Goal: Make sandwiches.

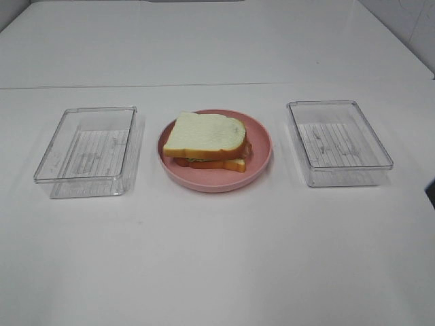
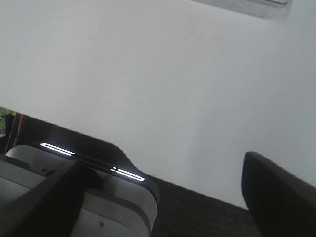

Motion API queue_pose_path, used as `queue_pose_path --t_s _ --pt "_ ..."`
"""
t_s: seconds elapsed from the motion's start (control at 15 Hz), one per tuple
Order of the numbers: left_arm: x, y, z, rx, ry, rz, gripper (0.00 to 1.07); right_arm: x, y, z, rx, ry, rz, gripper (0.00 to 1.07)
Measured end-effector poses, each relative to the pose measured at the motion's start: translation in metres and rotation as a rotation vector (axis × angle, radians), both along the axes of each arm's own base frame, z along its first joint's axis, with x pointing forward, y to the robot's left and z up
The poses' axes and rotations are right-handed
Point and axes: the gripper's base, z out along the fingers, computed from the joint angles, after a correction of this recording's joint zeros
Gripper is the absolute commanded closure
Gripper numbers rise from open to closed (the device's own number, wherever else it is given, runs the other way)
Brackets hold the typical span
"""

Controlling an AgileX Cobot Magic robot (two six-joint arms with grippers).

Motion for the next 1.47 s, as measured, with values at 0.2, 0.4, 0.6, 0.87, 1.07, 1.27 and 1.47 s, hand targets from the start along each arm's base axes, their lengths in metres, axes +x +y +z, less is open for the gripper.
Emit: queue_pose_path --t_s 0.2,0.4,0.6,0.87,1.07,1.27,1.47 --pt "0.000 0.000 0.000 0.000 0.000 0.000 0.25 -0.054 -0.018 -0.020 0.028 -0.096 0.001 0.26" --pt "0.000 -0.001 0.000 0.008 -0.003 -0.016 0.25 -0.091 -0.031 -0.034 0.073 -0.269 0.019 0.26" --pt "0.000 -0.001 0.000 0.008 -0.003 -0.018 0.25 -0.106 -0.039 -0.034 0.079 -0.432 0.026 0.26" --pt "0.000 -0.001 0.000 0.008 -0.003 -0.018 0.25 -0.108 -0.041 -0.036 0.071 -0.444 0.027 0.26" --pt "0.000 -0.001 0.000 0.008 -0.003 -0.018 0.25 -0.108 -0.041 -0.036 0.071 -0.444 0.027 0.27" --pt "0.000 -0.001 0.000 0.008 -0.003 -0.018 0.25 -0.108 -0.041 -0.036 0.071 -0.444 0.027 0.27" --pt "0.000 -0.001 0.000 0.008 -0.003 -0.013 0.25 -0.108 -0.041 -0.036 0.070 -0.444 0.022 0.27"
